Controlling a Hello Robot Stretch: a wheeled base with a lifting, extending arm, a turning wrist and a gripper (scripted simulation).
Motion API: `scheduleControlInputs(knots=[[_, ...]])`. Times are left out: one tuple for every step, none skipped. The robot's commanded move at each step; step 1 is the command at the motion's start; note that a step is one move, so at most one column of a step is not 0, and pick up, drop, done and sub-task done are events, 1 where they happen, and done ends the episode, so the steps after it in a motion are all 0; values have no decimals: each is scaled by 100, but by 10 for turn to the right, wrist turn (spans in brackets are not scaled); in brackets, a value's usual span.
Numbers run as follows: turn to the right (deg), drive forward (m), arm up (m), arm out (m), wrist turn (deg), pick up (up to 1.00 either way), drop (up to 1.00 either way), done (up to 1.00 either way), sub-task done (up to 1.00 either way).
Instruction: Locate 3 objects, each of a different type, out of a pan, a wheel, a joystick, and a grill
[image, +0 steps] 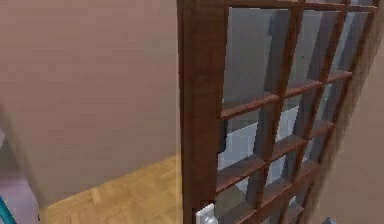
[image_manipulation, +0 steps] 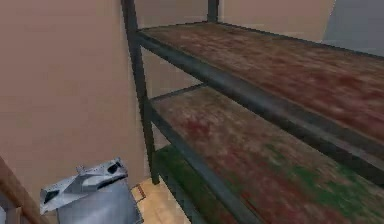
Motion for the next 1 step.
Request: scheduleControlInputs(knots=[[-450,0,0,0,0,0,0,0,0]])
